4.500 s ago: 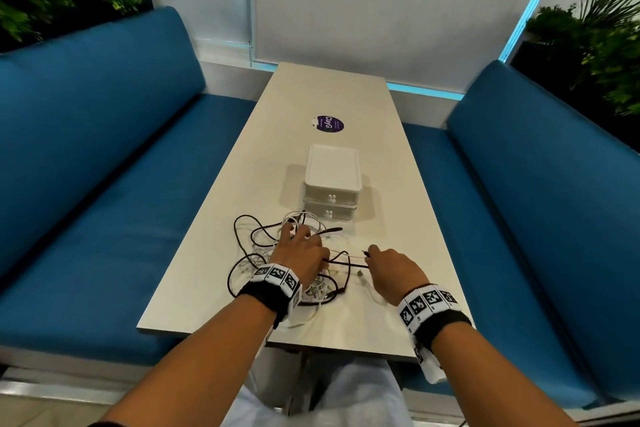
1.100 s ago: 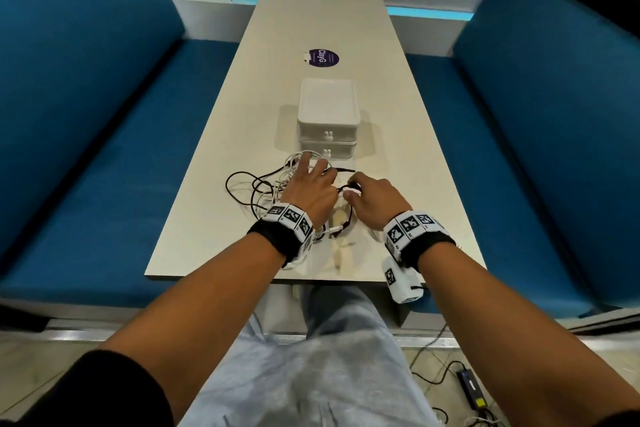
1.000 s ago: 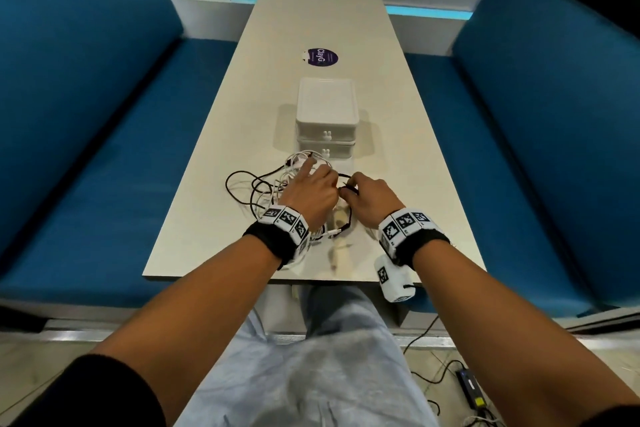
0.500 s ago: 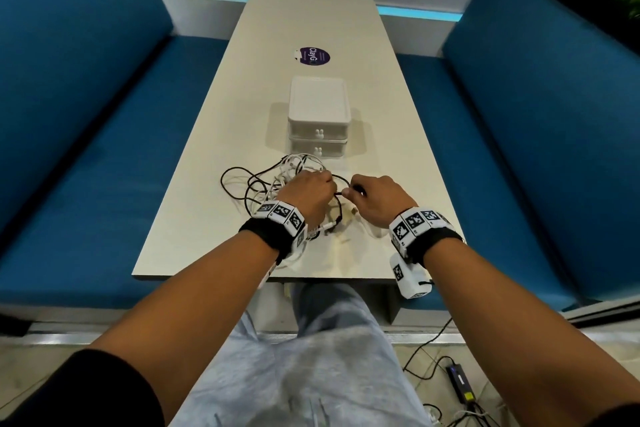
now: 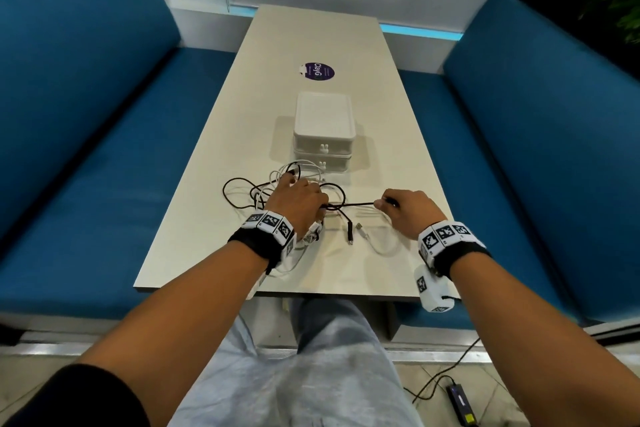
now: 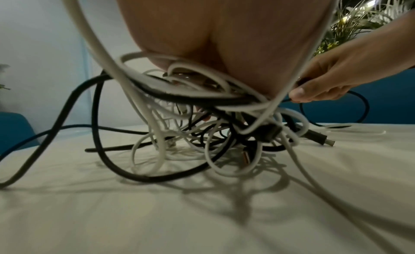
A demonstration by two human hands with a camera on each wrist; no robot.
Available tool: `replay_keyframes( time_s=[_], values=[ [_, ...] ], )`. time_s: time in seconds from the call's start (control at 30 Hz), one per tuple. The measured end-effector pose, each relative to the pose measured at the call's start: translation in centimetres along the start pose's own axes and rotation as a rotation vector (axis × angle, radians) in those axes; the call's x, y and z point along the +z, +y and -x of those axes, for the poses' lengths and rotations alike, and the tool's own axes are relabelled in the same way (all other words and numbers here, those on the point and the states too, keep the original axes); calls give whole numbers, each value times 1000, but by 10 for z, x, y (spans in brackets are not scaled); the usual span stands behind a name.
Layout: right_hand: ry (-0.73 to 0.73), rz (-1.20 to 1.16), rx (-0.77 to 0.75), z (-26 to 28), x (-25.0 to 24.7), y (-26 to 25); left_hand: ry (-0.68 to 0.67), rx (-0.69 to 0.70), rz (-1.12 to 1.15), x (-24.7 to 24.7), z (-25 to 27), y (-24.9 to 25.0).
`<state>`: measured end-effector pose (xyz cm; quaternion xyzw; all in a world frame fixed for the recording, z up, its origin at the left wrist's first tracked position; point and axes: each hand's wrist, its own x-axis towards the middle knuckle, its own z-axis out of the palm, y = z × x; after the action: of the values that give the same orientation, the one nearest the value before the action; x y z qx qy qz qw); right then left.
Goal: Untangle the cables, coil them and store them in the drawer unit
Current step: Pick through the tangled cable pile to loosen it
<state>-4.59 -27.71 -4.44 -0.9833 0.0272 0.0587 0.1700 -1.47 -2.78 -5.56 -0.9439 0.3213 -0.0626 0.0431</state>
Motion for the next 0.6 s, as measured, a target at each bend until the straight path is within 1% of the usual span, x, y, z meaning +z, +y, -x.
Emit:
replay_keyframes(
  time_s=[0.07, 0.13, 0.2, 0.23, 0.3, 0.33, 0.37, 0.43, 0.5, 0.6],
  values=[
    [41, 31, 41, 1, 7, -8, -1, -12, 4, 2, 1, 1],
    [113, 58, 64, 3, 15, -20, -27, -23, 14, 0, -1, 0],
    [150, 29, 12, 5, 19, -36, -49, -16, 16, -3, -4, 0],
    [136, 1, -53, 5, 21, -44, -62, -10, 15, -5, -6, 1],
    [52, -27, -177, 3, 27, -61, -84, -10, 13, -8, -7, 4],
    [17, -36, -210, 1, 30, -67, -100, -16, 14, -9, -7, 5],
    [-1, -50, -222, -2, 32, -72, -111, -19, 13, -9, -7, 5],
    [-14, -78, -198, -6, 34, -79, -124, -24, 37, -9, -5, 3],
    [-20, -60, -186, -8, 36, -81, -125, -26, 72, -10, -2, -1],
    [-46, 78, -185, -7, 34, -81, -50, 2, 140, -8, 3, -6]
  ],
)
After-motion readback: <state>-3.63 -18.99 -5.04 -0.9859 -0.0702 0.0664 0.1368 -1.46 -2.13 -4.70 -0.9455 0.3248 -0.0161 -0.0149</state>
